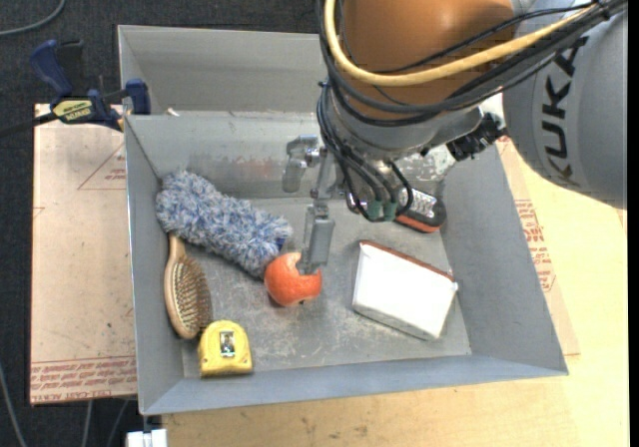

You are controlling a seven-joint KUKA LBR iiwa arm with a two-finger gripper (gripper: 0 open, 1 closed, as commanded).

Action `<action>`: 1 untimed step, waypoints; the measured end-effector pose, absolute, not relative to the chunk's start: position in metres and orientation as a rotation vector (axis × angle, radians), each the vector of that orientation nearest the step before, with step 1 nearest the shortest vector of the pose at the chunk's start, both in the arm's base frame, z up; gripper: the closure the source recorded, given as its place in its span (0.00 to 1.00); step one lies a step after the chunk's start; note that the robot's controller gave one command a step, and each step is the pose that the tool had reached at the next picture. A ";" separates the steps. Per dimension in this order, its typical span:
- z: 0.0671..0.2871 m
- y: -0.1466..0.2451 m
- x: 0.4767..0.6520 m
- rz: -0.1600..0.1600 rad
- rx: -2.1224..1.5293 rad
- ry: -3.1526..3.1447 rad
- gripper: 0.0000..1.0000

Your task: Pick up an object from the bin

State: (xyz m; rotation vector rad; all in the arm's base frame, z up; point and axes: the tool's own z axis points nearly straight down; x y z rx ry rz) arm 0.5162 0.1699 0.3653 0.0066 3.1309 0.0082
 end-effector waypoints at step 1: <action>0.313 0.157 0.512 0.002 0.032 3.144 0.00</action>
Offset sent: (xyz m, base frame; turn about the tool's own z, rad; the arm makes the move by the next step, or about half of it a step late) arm 0.0020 -0.0357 -0.1646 -0.0654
